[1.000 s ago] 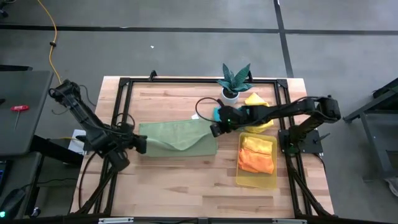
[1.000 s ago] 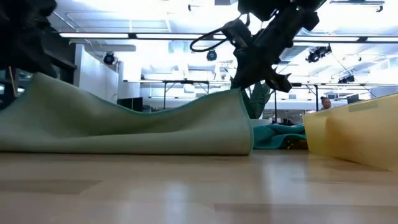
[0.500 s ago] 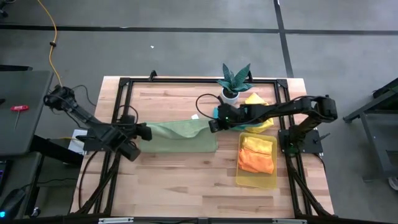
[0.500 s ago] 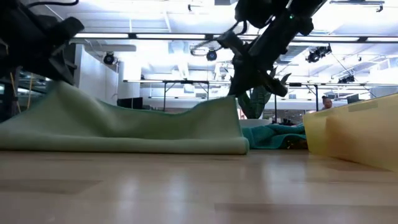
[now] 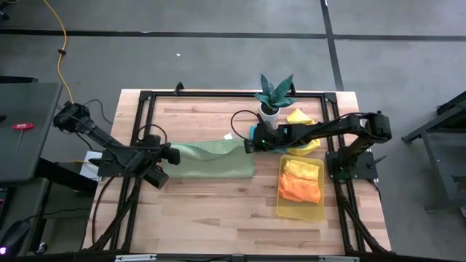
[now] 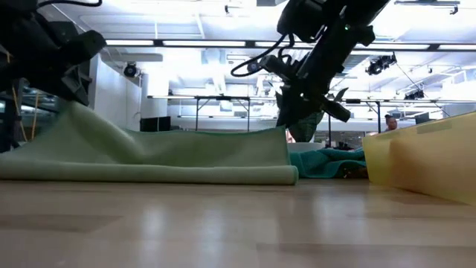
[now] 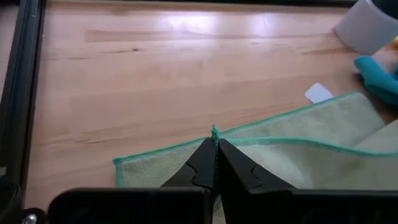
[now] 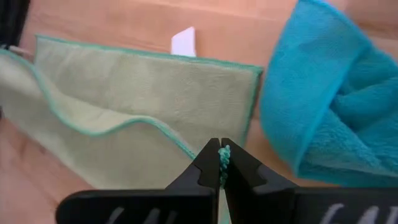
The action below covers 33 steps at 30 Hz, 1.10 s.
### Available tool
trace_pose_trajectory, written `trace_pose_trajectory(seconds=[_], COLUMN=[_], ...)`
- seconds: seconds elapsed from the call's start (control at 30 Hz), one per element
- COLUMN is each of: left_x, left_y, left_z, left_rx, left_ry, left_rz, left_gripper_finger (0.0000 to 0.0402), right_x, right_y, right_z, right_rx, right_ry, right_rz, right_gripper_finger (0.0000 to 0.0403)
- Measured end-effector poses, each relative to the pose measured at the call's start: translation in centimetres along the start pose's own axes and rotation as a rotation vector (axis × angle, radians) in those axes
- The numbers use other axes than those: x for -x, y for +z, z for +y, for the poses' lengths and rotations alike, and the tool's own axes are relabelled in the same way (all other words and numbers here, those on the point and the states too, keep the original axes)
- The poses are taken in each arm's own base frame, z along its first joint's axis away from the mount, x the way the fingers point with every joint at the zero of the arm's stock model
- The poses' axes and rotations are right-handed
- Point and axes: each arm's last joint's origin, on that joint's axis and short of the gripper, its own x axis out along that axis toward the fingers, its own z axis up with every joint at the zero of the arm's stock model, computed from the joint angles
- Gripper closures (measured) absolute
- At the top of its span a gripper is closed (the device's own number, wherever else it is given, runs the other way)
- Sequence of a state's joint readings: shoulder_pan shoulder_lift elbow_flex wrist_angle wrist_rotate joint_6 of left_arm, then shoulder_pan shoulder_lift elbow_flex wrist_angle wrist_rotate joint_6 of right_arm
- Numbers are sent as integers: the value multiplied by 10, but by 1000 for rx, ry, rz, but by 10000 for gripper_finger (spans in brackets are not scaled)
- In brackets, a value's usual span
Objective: Fold microfiber towels
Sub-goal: Fold the light green microfiber cloth
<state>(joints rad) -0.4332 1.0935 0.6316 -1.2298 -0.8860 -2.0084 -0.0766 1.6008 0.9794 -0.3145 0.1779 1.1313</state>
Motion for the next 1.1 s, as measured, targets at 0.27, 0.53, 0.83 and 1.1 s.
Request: trace_pose_trajectory(seconds=[0.27, 0.53, 0.83, 1.1], left_x=[-4, -10, -18, -25], left_y=[6, 9, -3, -14], left_z=[2, 0, -8, -12], left_rx=[35, -32, -179, -313], left_ry=[46, 112, 193, 258], left_rz=[-52, -23, 24, 80], left_gripper_finger=[402, 402, 402, 402], right_x=[1, 1, 1, 1], right_y=[-6, -4, -4, -3], right_z=[2, 4, 5, 5], right_rx=[-24, -39, -38, -39], right_ry=[-8, 17, 27, 27], right_rz=[-6, -20, -33, -34], right_gripper_finger=[403, 403, 403, 403])
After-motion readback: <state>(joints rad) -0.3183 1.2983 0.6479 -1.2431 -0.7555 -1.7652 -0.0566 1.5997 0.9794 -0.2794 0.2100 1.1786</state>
